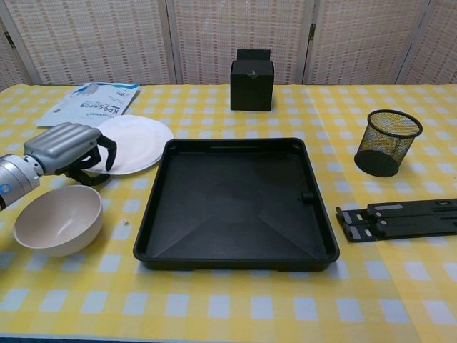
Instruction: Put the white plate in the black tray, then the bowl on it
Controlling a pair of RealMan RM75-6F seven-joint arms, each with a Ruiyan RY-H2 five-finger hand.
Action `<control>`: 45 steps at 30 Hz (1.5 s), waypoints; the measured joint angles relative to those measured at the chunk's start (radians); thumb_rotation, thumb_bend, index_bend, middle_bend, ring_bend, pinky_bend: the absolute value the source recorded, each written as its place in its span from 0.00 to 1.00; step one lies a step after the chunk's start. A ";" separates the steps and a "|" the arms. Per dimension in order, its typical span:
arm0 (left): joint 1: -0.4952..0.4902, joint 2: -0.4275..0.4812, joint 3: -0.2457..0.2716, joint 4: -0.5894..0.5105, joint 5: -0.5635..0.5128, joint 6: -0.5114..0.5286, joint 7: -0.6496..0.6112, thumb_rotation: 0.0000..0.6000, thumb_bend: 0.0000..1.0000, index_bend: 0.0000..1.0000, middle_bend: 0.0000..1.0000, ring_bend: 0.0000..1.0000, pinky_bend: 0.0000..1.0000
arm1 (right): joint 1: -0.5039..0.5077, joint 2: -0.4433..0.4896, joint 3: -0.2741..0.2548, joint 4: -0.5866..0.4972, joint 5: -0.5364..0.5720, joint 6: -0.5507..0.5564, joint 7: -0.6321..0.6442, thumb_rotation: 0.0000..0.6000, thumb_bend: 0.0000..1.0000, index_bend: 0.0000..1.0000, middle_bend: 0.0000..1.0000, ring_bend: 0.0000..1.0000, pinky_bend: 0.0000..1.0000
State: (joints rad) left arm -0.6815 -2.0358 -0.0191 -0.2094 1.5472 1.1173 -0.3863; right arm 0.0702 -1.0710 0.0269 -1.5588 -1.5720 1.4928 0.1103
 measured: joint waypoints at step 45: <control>0.014 0.226 -0.046 -0.486 0.034 0.465 0.321 1.00 0.47 0.66 1.00 1.00 1.00 | -0.012 -0.002 -0.035 -0.009 -0.090 0.051 -0.003 1.00 0.31 0.00 0.00 0.00 0.00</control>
State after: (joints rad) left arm -0.6674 -1.8095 -0.0654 -0.6952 1.5809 1.5818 -0.0653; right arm 0.0579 -1.0728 -0.0078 -1.5676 -1.6620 1.5435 0.1073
